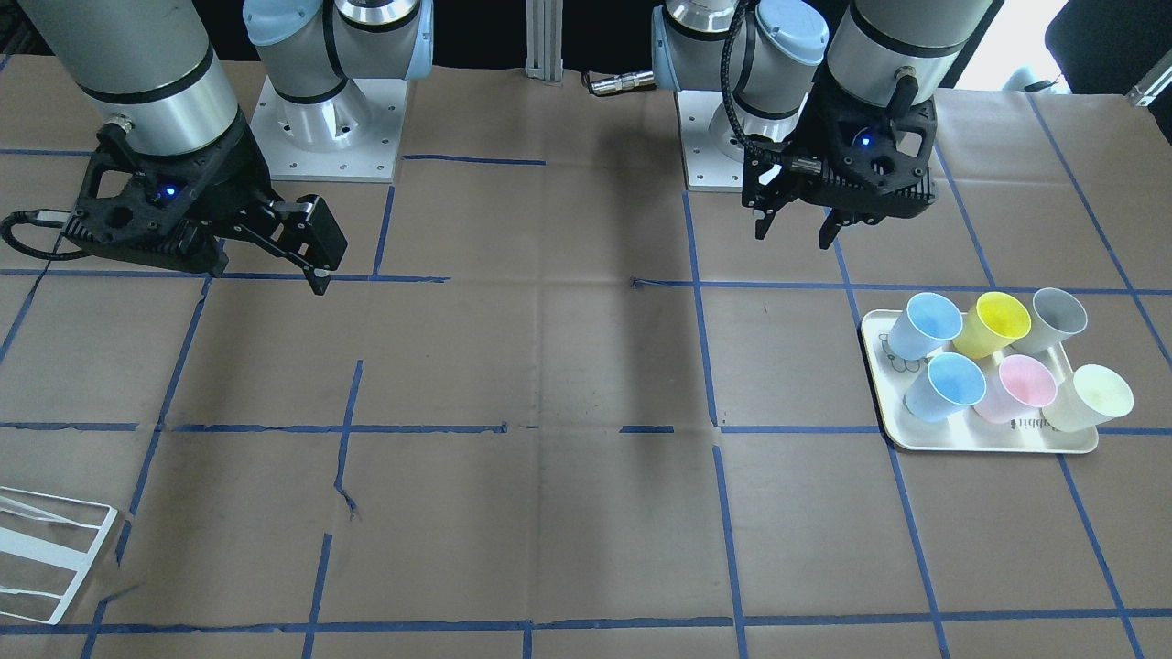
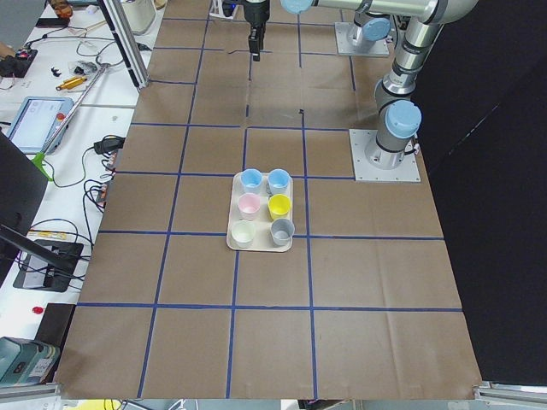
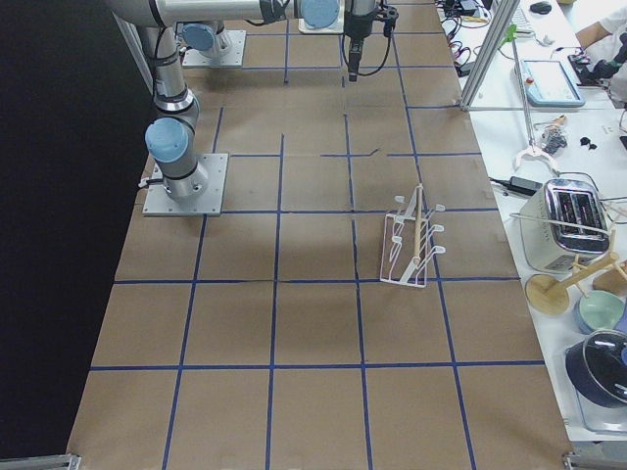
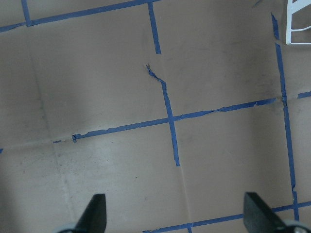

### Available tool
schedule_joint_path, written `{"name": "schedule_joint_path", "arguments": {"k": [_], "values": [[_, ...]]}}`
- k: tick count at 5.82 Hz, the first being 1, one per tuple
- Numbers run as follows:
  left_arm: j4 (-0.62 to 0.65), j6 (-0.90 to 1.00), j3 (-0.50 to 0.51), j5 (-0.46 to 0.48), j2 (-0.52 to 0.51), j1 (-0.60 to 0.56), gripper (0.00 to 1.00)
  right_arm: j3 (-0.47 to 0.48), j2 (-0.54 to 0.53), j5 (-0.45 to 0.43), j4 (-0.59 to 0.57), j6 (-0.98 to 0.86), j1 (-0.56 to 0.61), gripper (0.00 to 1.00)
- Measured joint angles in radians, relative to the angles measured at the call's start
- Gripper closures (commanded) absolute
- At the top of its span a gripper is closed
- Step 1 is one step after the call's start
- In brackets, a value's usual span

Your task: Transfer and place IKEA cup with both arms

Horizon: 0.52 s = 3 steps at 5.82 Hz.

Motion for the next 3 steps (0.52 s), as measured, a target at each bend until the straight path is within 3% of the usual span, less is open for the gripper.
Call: {"name": "schedule_joint_path", "arguments": {"k": [3], "values": [[-0.005,-0.076,-0.014,0.002,0.011,-0.003,0.01,0.000,0.000,0.000,0.000,0.000,-0.001,0.00]]}}
